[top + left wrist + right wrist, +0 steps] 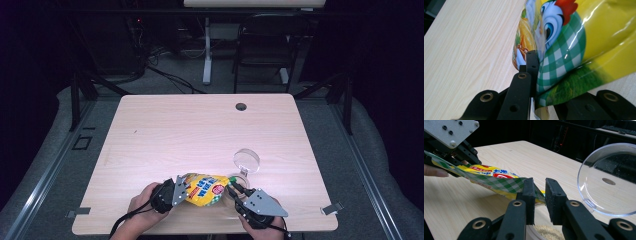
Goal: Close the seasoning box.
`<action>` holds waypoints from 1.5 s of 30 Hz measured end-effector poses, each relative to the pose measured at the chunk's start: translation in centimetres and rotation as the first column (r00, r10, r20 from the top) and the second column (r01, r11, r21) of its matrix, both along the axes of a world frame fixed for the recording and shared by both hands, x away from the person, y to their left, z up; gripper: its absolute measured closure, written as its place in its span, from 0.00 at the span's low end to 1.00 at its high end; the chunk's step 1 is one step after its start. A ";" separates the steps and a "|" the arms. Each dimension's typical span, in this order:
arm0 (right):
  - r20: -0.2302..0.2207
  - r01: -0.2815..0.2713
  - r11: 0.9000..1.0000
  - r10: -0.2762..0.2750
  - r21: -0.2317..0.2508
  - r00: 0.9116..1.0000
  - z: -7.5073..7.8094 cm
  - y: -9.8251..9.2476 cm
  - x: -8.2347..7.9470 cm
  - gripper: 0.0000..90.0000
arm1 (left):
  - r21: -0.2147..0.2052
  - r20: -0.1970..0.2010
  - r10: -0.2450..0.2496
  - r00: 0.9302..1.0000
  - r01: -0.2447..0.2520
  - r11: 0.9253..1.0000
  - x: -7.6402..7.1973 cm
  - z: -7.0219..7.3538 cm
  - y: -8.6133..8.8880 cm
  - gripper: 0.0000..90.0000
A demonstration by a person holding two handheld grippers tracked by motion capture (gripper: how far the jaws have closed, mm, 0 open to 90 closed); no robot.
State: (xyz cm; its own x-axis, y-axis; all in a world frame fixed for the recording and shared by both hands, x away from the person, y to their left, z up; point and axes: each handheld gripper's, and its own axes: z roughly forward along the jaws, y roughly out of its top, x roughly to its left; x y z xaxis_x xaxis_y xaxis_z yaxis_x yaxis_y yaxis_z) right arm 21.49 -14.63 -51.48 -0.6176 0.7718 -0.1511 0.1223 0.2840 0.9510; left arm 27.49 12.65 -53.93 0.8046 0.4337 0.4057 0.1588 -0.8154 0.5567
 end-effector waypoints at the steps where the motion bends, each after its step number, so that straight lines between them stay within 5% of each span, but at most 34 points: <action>1: 0.000 0.000 1.000 0.000 0.000 1.000 0.0 0.0 0.0 0.86 | 0.000 0.000 0.000 1.000 0.000 1.000 0.0 0.0 0.0 0.97; 21: 0.020 0.012 0.999 -0.013 0.039 1.000 0.2 -0.7 -0.1 0.76 | -0.113 -0.083 0.017 0.996 -0.026 0.993 0.9 -0.1 1.0 0.97; 28: 0.005 0.042 0.994 -0.043 0.100 0.999 0.4 -1.7 0.2 0.75 | -0.189 -0.129 0.034 0.991 -0.058 0.980 1.4 -0.3 1.7 0.97; 32: -0.005 0.055 0.992 -0.055 0.112 0.998 0.4 -2.0 0.3 0.75 | -0.260 -0.177 0.048 0.983 -0.094 0.961 2.0 -0.4 2.6 0.97; 33: -0.005 0.053 0.992 -0.053 0.114 0.999 0.4 -2.1 0.4 0.75 | -0.301 -0.212 0.051 0.976 -0.115 0.947 2.4 -0.5 3.2 0.97; 34: -0.005 0.053 0.992 -0.053 0.114 0.999 0.4 -2.1 0.4 0.75 | -0.301 -0.212 0.051 0.976 -0.115 0.947 2.4 -0.5 3.2 0.97; 41: -0.012 0.061 0.991 -0.060 0.122 0.998 0.4 -2.2 0.4 0.75 | -0.455 -0.324 0.072 0.943 -0.222 0.863 3.6 -1.2 5.6 0.97; 42: -0.012 0.061 0.991 -0.060 0.122 0.998 0.4 -2.2 0.4 0.75 | -0.462 -0.330 0.075 0.941 -0.230 0.857 3.7 -1.3 5.8 0.97; 43: -0.010 0.060 0.991 -0.060 0.121 0.998 0.4 -2.2 0.5 0.75 | -0.479 -0.346 0.085 0.934 -0.254 0.840 3.9 -1.5 6.3 0.96; 44: -0.010 0.060 0.991 -0.060 0.121 0.998 0.4 -2.2 0.5 0.75 | -0.479 -0.346 0.085 0.934 -0.254 0.840 3.9 -1.5 6.3 0.96; 45: -0.011 0.062 0.991 -0.061 0.120 0.998 0.4 -2.2 0.5 0.75 | -0.487 -0.355 0.094 0.930 -0.270 0.831 4.0 -1.6 6.5 0.96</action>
State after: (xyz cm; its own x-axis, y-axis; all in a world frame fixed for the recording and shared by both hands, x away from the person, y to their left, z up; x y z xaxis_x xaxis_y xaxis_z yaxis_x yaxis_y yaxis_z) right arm 21.98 -16.86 -51.11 -0.5694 0.8205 -0.0506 0.1427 0.1593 0.9769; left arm 31.50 19.12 -55.50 0.7324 0.6584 -0.1735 0.5067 -0.3567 0.7849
